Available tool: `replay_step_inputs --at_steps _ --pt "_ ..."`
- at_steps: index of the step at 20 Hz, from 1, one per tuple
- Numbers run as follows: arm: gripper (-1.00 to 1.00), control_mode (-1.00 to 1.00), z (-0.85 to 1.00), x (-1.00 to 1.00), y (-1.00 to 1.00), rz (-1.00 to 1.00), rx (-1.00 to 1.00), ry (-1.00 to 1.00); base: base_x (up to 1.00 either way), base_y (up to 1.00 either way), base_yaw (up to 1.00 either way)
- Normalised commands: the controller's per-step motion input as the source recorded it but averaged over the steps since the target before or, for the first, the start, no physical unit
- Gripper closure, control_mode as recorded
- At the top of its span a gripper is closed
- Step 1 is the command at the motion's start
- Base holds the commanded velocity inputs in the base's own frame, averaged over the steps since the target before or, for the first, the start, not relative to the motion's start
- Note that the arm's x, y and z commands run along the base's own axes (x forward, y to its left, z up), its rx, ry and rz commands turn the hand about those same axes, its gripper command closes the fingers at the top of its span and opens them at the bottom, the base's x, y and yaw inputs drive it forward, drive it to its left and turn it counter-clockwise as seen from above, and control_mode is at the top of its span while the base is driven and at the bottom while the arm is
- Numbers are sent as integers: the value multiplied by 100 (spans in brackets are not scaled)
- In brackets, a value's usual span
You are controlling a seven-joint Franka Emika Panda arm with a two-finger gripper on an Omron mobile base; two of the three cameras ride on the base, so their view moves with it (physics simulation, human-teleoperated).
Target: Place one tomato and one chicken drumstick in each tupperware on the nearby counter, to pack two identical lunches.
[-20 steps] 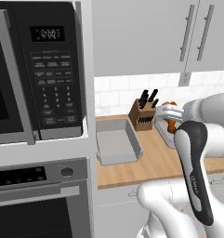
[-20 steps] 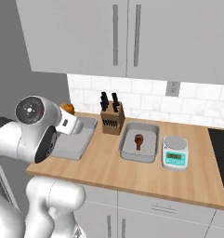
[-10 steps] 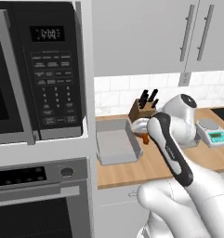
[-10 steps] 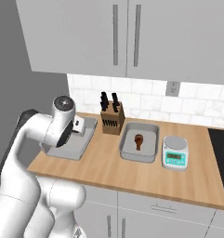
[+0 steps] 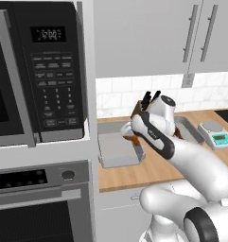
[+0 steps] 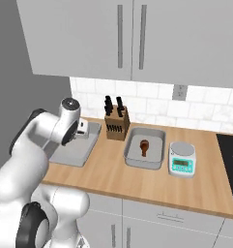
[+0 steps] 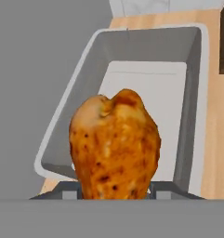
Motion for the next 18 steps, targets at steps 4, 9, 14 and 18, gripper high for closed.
replay_step_inputs --at_steps 4,9,14,18 --pt "100 -100 -53 41 1 -2 -8 1 0 0 0" --pt "100 -100 -40 49 16 0 -6 14 0 0 0" --pt "100 -100 -35 43 23 0 -4 14 0 0 0" --pt "100 -100 -37 33 2 0 0 2 0 0 0"
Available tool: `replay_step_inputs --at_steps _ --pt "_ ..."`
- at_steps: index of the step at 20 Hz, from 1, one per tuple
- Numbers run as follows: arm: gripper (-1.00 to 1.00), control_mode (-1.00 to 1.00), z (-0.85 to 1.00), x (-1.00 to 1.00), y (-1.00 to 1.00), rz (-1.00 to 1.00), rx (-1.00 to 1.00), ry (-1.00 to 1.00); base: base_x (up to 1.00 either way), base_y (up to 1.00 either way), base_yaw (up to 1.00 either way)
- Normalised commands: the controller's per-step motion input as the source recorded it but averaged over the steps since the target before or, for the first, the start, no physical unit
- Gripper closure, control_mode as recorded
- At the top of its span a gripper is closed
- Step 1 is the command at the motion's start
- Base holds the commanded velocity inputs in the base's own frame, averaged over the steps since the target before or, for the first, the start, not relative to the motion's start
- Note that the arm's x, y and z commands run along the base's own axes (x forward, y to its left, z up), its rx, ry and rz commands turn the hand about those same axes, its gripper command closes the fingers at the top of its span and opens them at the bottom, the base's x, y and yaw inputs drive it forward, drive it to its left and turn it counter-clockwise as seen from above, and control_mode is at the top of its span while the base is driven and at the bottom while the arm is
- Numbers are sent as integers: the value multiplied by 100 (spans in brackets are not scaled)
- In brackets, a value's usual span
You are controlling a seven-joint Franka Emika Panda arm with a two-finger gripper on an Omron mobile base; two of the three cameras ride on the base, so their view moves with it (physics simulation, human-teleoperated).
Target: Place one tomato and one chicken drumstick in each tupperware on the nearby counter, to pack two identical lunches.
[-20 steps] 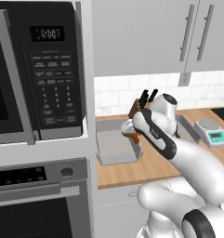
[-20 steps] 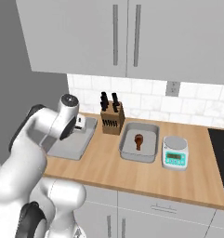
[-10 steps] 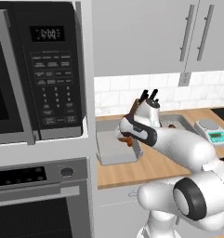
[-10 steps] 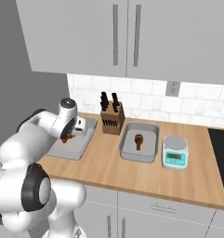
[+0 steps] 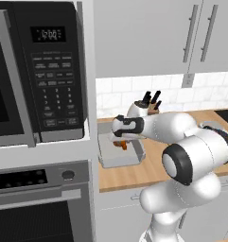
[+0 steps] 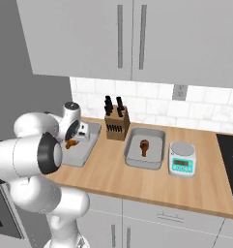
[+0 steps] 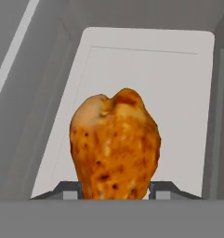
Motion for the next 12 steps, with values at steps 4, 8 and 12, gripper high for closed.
replay_step_inputs --at_steps 4,8,12 --pt "100 -100 -37 34 0 0 0 0 0 0 0" --pt "100 -100 -42 16 0 0 0 0 0 0 0" --pt "100 -100 -38 16 4 0 0 1 0 0 0"
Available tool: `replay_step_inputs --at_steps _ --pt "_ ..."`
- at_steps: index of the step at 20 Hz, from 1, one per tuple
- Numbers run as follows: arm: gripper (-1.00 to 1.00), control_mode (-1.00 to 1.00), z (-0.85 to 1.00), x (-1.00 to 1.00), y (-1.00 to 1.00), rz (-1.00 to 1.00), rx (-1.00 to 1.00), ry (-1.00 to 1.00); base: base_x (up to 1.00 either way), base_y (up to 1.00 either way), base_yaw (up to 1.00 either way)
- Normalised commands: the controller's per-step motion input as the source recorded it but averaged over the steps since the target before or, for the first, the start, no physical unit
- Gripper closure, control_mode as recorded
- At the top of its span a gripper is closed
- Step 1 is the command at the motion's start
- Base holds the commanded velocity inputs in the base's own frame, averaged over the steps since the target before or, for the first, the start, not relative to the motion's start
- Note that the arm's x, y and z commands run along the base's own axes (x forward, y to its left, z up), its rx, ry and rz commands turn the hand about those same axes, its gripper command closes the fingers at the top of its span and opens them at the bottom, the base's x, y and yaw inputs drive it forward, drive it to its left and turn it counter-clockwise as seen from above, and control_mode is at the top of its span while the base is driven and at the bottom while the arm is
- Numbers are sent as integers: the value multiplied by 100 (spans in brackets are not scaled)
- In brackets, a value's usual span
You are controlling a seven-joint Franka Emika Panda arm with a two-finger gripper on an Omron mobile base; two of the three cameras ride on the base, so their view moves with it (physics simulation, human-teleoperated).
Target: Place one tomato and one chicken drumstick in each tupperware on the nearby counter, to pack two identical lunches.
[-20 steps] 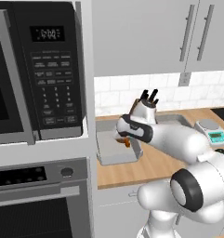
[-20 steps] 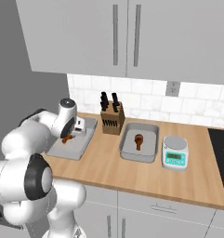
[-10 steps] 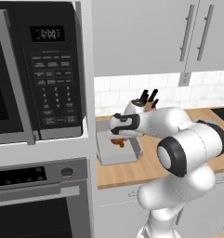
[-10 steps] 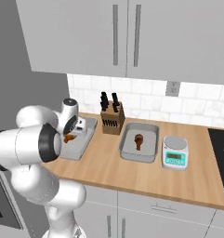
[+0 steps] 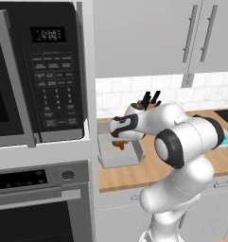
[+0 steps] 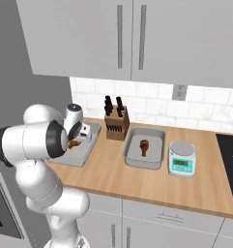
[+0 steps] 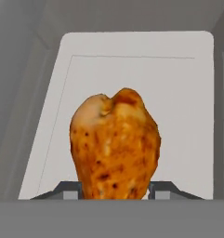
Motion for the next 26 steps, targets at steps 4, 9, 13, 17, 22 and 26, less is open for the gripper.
replay_step_inputs --at_steps 4,9,13,17,22,26 --pt "-100 -100 -28 -7 6 0 0 1 0 0 0" --pt "-100 -100 0 -45 0 0 0 -3 0 0 0" --pt "-100 -100 21 -62 0 0 0 -8 0 0 0" --pt "-100 -100 66 -78 0 0 0 -20 0 0 0" --pt "-100 -100 76 -92 0 0 0 -15 0 0 0" --pt "-100 -100 74 -100 -11 0 0 -14 0 0 0"
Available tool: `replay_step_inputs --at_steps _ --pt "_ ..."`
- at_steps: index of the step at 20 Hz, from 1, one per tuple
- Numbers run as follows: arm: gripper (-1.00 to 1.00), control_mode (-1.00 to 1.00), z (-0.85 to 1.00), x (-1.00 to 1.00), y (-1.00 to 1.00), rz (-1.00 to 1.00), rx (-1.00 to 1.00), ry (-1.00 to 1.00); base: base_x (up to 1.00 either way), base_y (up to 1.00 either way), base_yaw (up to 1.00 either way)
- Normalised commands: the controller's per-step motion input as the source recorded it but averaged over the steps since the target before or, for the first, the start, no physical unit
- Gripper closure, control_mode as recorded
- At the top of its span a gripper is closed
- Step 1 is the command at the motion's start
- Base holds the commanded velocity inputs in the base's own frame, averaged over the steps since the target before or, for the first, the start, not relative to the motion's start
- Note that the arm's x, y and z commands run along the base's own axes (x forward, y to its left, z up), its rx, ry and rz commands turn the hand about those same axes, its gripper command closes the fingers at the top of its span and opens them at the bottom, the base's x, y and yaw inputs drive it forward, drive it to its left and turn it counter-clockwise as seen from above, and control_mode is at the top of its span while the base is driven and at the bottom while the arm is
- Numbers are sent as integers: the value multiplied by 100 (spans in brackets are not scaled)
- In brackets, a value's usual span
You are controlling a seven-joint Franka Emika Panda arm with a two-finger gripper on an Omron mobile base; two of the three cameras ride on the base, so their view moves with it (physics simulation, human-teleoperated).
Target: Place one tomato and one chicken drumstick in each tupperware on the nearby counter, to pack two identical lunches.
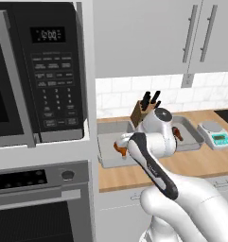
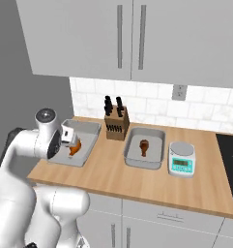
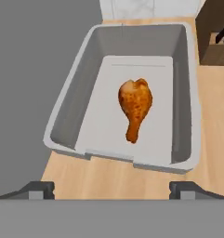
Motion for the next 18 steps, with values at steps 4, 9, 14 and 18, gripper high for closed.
replay_step_inputs --at_steps 4,9,14,18 --pt "-100 -100 74 -99 -41 0 0 -24 0 0 0" --pt "-100 -100 58 -99 -50 0 0 -24 0 0 0" --pt "-100 -100 11 -93 -34 0 0 -6 0 0 0" --pt "-100 -100 -49 -29 0 0 -3 9 0 0 0"
